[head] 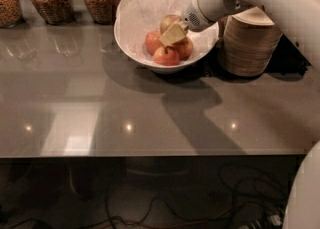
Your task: Pick apple from white bowl
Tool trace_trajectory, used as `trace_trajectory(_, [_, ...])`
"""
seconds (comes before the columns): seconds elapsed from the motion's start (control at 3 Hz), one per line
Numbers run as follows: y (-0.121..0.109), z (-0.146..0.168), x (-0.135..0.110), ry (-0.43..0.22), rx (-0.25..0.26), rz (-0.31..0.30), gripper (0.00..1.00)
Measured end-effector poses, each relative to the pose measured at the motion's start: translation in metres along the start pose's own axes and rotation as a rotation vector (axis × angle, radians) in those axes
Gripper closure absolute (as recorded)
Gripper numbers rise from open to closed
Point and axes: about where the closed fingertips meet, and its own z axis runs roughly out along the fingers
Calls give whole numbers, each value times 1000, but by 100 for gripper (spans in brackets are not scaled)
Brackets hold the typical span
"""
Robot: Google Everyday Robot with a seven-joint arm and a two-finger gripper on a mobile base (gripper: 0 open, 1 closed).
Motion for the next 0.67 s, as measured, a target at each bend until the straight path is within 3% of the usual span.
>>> trace_trajectory(0.33, [0, -23, -2, -49, 12, -10, 100])
trace_trajectory(0.67, [13, -56, 0, -116, -12, -48, 100])
